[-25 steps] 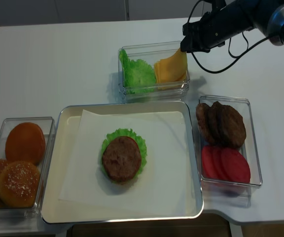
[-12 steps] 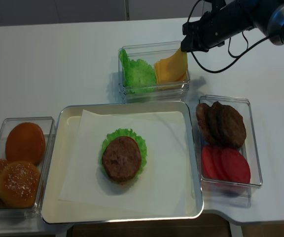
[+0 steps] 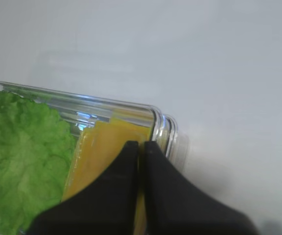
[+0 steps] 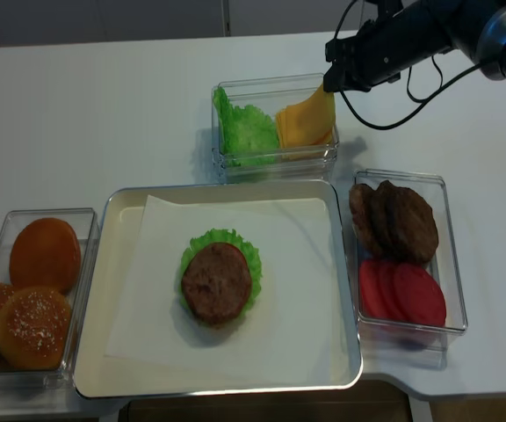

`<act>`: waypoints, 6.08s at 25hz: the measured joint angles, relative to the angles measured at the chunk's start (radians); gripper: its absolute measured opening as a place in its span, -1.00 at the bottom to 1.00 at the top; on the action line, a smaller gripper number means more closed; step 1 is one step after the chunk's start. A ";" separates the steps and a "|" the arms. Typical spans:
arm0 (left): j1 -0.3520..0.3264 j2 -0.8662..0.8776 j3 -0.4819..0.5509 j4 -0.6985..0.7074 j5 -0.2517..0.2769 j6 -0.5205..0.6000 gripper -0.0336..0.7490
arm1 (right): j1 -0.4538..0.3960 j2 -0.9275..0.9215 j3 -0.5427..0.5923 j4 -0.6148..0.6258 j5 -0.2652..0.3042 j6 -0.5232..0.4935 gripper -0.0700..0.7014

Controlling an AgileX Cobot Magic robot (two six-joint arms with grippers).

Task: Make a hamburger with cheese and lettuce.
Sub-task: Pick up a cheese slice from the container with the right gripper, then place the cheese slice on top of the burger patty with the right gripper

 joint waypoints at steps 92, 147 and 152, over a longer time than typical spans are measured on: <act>0.000 0.000 0.000 0.000 0.000 0.000 -0.03 | 0.627 -0.491 0.000 -0.479 0.374 0.392 -0.79; 0.000 0.000 0.000 0.000 0.000 0.000 -0.03 | 0.680 -0.343 0.247 -0.350 0.152 0.244 -0.79; 0.000 0.000 0.000 0.000 0.000 0.000 -0.03 | 0.680 -0.341 0.247 -0.414 0.143 0.240 -0.79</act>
